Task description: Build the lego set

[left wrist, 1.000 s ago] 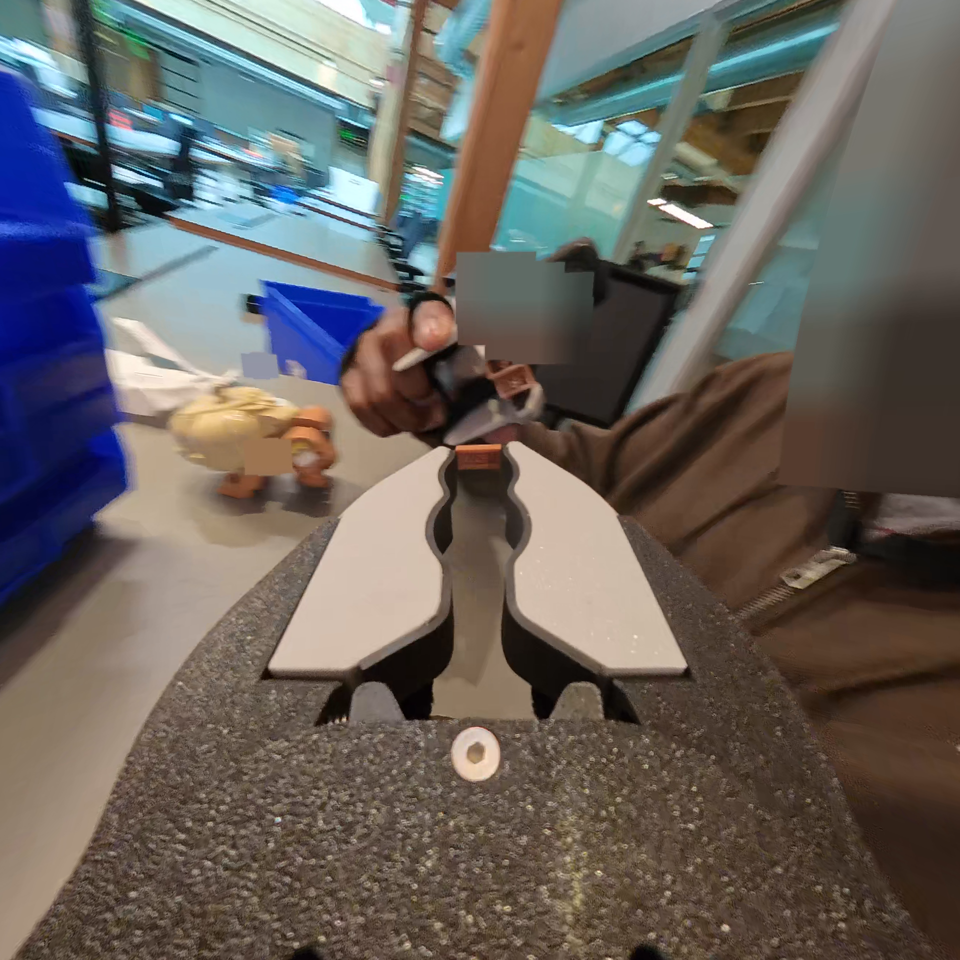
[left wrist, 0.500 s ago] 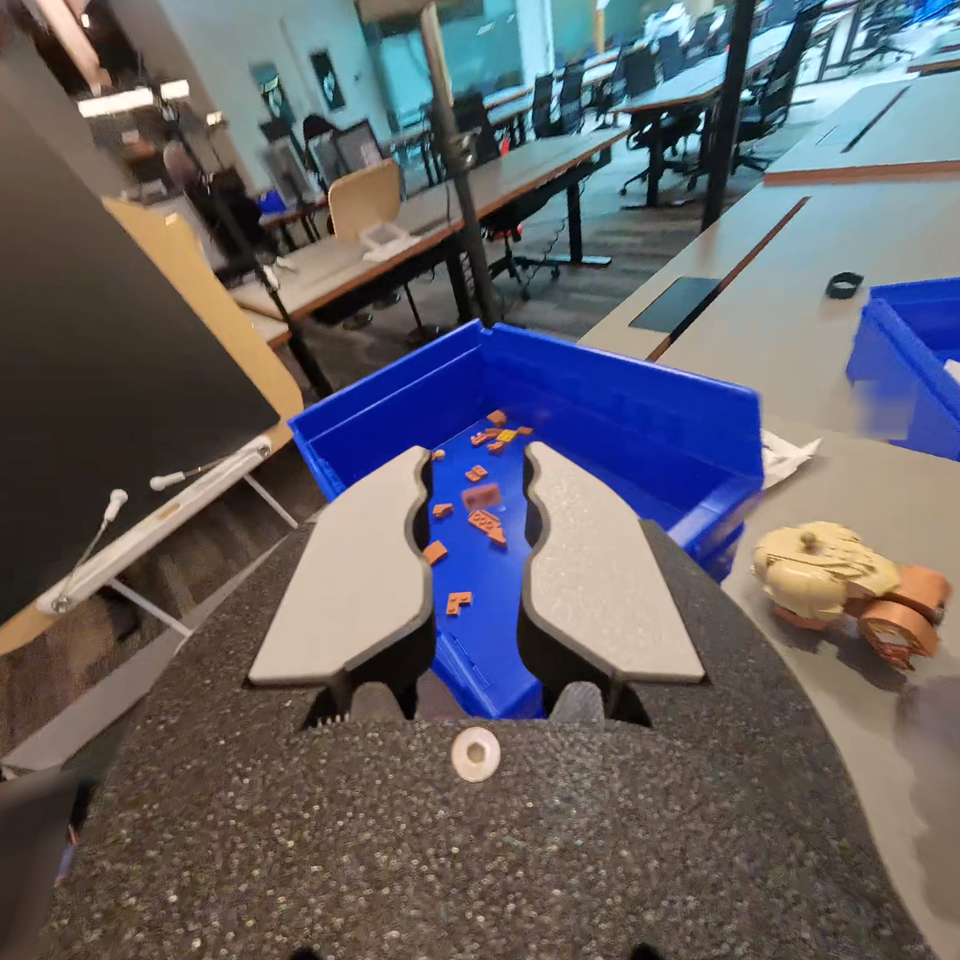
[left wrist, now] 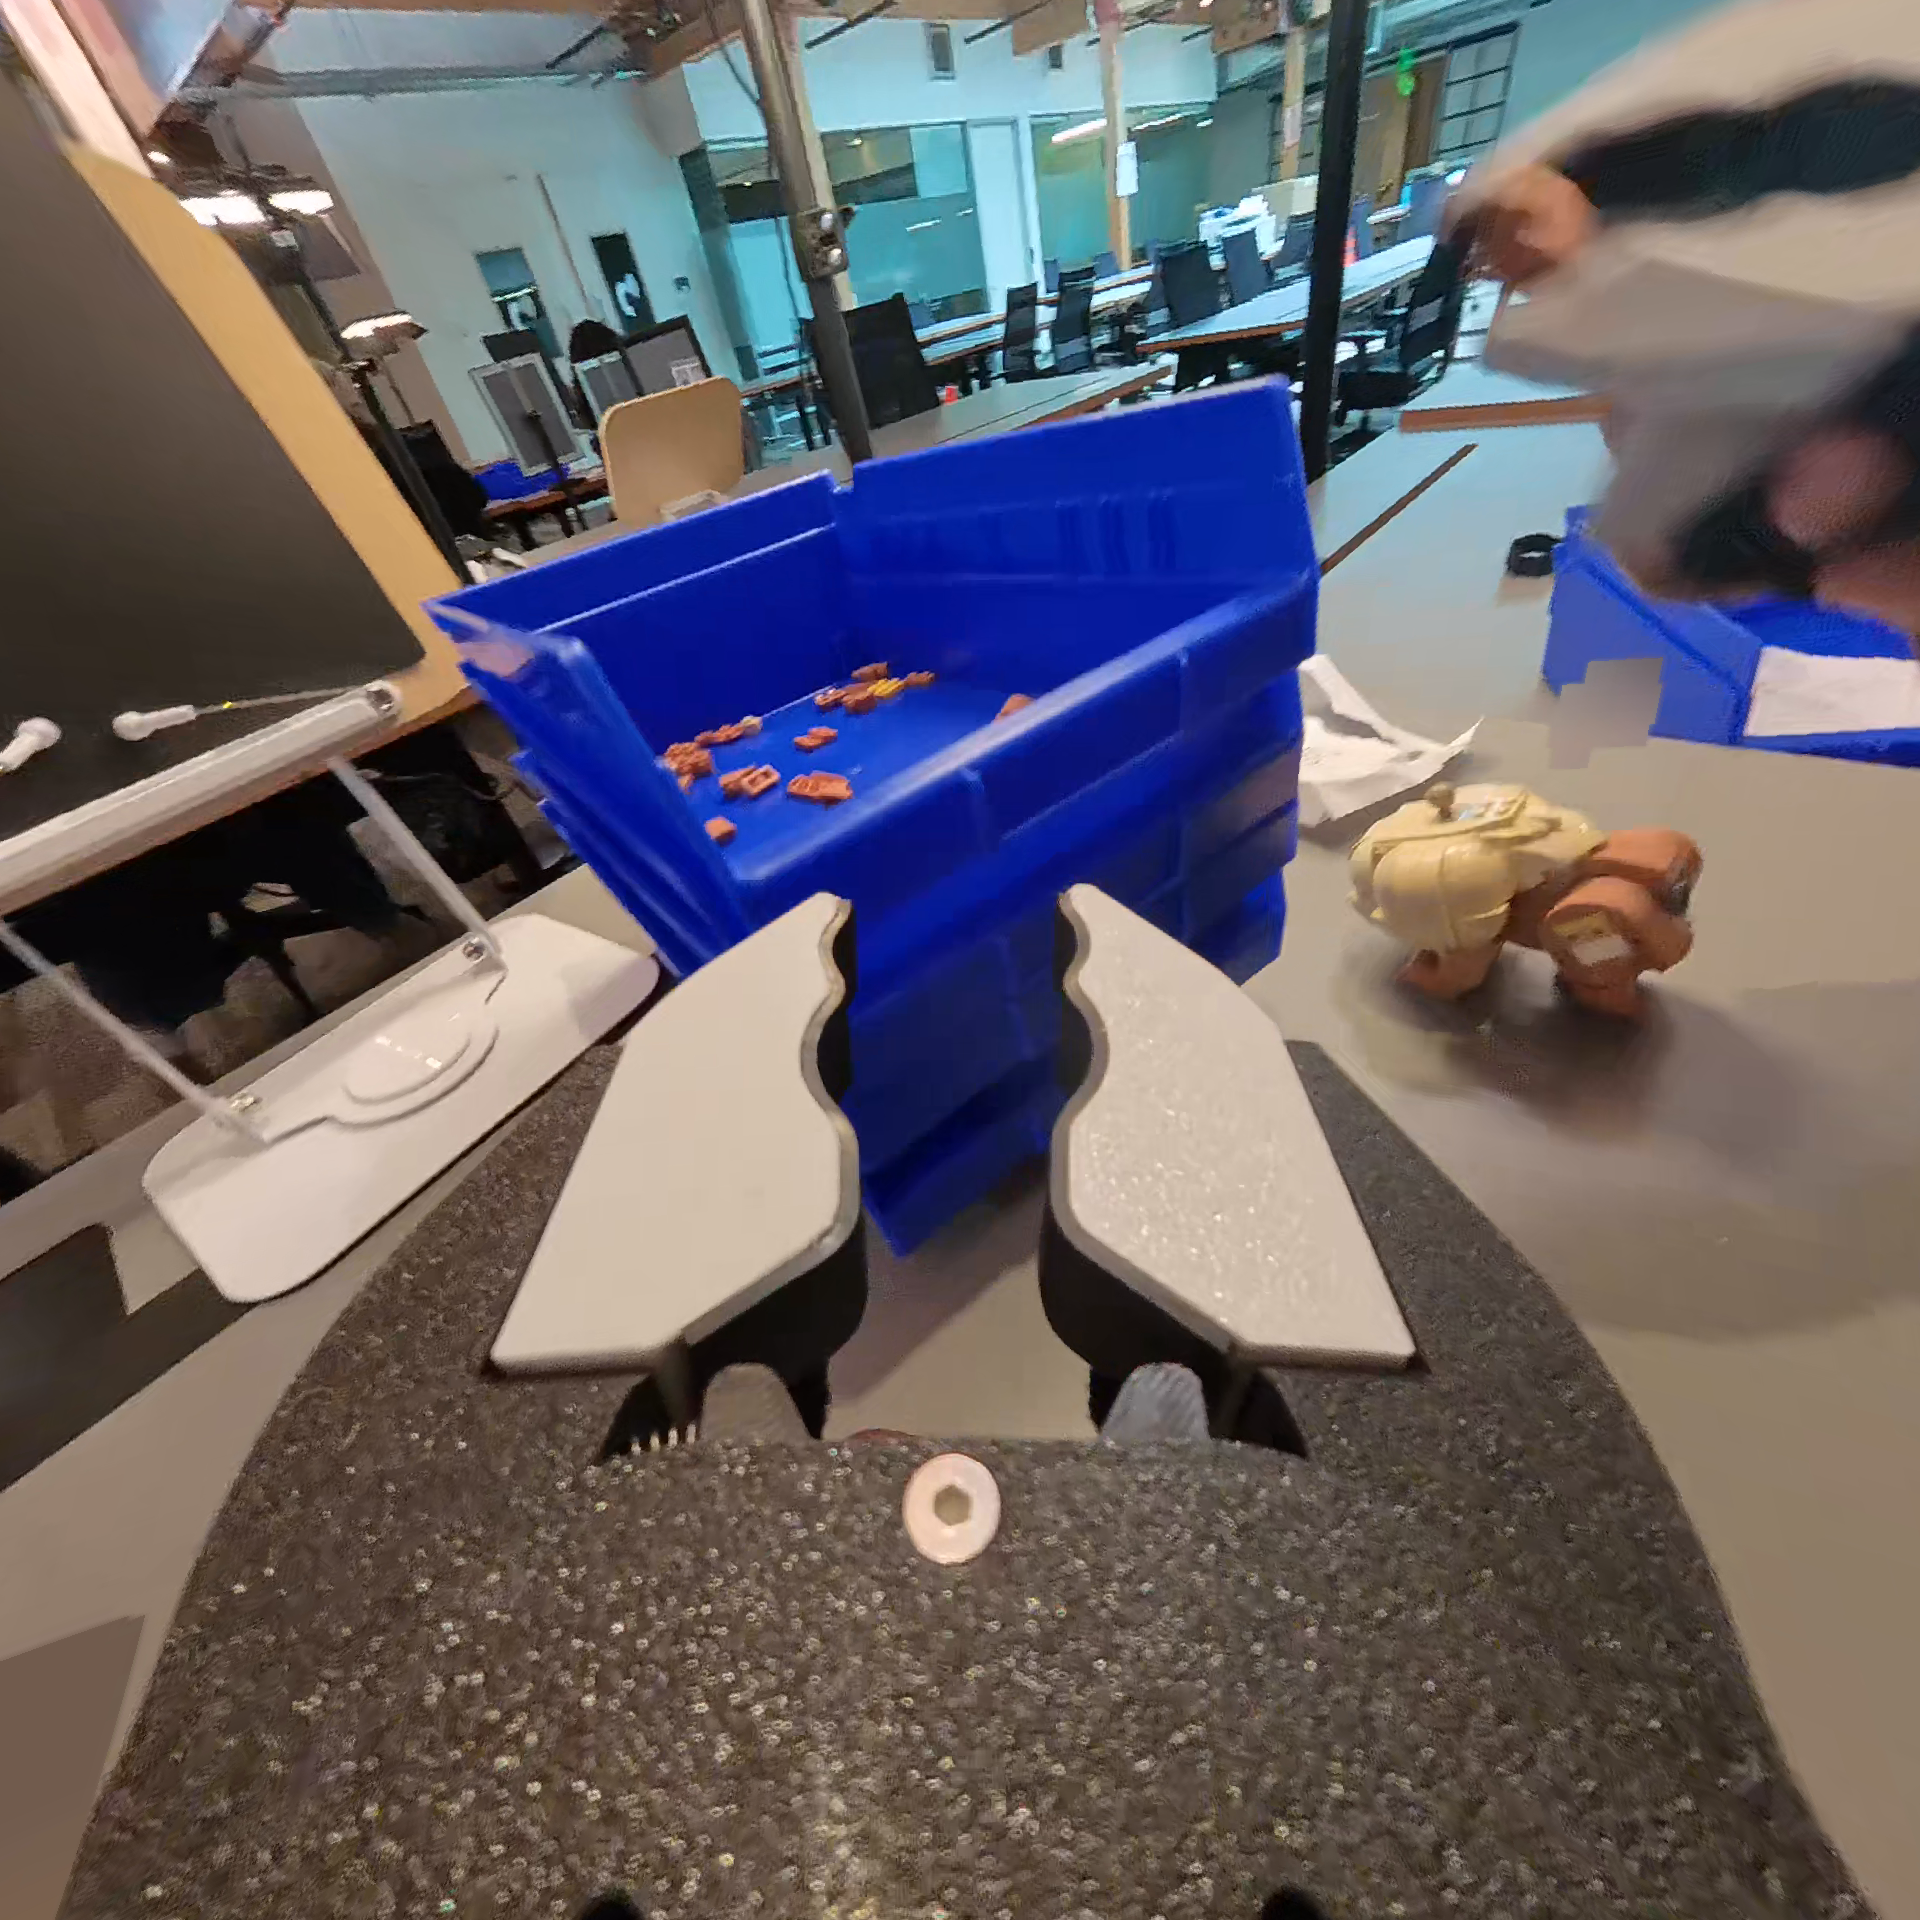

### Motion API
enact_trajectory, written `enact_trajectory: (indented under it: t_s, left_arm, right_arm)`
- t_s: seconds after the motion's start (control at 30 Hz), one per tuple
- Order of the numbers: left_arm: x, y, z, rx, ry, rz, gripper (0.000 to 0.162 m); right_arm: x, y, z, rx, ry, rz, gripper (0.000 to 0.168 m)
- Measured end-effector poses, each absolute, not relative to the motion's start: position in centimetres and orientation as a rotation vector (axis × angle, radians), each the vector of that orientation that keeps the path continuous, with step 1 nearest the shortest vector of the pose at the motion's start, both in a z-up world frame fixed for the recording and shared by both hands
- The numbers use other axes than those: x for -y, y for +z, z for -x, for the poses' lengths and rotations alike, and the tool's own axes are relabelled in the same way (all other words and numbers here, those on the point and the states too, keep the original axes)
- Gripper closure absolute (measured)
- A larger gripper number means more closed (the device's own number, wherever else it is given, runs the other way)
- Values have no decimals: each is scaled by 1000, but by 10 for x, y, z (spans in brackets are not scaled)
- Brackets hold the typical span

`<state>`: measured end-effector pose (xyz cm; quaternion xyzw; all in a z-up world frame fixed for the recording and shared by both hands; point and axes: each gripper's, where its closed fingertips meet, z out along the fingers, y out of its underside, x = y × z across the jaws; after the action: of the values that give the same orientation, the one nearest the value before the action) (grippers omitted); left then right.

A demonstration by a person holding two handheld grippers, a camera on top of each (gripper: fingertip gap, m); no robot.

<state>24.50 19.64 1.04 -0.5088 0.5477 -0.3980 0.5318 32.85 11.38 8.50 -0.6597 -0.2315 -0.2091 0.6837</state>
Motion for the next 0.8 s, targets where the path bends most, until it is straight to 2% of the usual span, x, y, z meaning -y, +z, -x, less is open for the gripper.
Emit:
enact_trajectory:
  t_s: [0.1,0.17,0.3,0.47,0.6,0.8]
  left_arm:
    - [-200,3,-239,-1286,-959,1237,127]
    - [-203,0,-237,-1270,-985,1248,128]
    - [-206,-9,-236,-1286,-1005,1262,128]
    - [-189,-11,-240,-1340,-1019,1195,128]
    - [-156,-13,-250,-1411,-1068,1087,131]
    - [-96,-45,-276,-1590,-1148,1074,131]
  right_arm:
    - [-158,83,-374,320,-529,1742,144]
    - [-177,82,-386,250,-513,1829,135]
    - [-184,86,-393,194,-494,1813,128]
    - [-137,87,-385,198,-426,1692,130]
    - [-80,53,-385,219,-352,1681,133]
    - [-10,-34,-415,169,-291,1831,136]
